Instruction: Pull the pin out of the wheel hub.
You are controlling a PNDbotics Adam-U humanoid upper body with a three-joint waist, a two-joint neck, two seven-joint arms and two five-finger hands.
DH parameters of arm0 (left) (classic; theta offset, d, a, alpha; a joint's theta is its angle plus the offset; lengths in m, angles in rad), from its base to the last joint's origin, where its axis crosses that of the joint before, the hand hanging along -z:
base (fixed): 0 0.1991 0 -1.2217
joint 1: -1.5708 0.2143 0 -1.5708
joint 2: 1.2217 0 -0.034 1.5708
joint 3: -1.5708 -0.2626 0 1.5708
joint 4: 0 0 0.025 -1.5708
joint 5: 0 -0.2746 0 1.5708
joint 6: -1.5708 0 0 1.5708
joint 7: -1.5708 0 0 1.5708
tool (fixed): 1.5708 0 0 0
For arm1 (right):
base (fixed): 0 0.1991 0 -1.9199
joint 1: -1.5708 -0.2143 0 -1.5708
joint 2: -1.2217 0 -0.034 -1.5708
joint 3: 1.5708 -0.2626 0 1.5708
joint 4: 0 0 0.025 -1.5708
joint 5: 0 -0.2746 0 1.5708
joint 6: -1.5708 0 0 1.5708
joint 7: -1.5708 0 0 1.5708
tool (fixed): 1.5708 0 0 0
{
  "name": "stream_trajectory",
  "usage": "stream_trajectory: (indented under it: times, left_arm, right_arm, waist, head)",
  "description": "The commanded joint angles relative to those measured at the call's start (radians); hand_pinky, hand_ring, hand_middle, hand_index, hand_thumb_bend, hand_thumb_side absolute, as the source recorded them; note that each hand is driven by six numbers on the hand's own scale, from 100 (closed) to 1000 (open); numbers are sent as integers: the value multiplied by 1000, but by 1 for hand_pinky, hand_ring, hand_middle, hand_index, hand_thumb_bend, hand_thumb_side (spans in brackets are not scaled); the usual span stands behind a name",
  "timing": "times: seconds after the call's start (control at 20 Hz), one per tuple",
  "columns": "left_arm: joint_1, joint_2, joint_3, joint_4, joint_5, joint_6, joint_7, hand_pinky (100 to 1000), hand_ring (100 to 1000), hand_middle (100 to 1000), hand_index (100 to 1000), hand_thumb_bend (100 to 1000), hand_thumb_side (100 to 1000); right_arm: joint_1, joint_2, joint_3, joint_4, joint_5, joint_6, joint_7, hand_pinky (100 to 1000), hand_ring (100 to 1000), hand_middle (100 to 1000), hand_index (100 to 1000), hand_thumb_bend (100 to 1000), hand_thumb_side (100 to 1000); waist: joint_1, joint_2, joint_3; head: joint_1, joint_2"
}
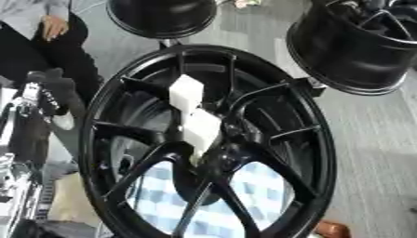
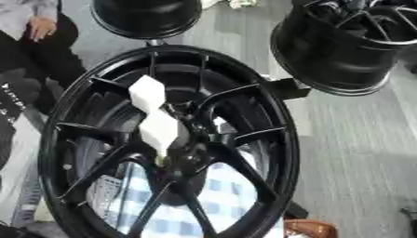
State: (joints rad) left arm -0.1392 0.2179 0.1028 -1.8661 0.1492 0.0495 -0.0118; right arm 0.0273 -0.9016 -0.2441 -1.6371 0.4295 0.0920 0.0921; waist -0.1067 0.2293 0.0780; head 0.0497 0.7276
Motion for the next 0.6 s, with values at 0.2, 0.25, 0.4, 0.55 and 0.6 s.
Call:
stream_trajectory:
  times: [0.2, 0.25, 0.4, 0.55, 0.6]
  left_arm:
    - [-4, 12, 5, -15, 1, -3, -5, 904, 801, 659, 803, 100, 811]
    - [-4, 12, 5, -15, 1, -3, -5, 904, 801, 659, 803, 100, 811]
    - [-3, 12, 5, -14, 1, -3, -5, 904, 801, 659, 803, 100, 811]
    - [-3, 12, 5, -15, 0, -3, -7, 904, 802, 659, 802, 100, 810]
    - [-3, 12, 5, -15, 0, -3, -7, 904, 802, 659, 802, 100, 810]
  right_arm:
    - [-1, -25, -12, -7, -11, -10, 48, 931, 939, 874, 925, 100, 503]
    - [-1, -24, -13, -6, -11, -9, 53, 930, 936, 870, 922, 100, 392]
    - [-3, -22, -14, -6, -14, -7, 56, 919, 910, 822, 891, 100, 335]
    - [-6, -20, -13, -15, -35, 3, 25, 902, 837, 718, 804, 100, 249]
    - [-6, -19, -9, -21, -44, 6, 14, 899, 813, 691, 786, 100, 230]
  waist:
    - [2, -14, -1]
    - [2, -14, -1]
    - [3, -14, -2]
    - [3, -14, -2]
    - [3, -14, -2]
  head:
    - [-1, -7]
    - [-1, -7]
    - [-1, -6]
    - [-2, -6]
    - [-2, -6]
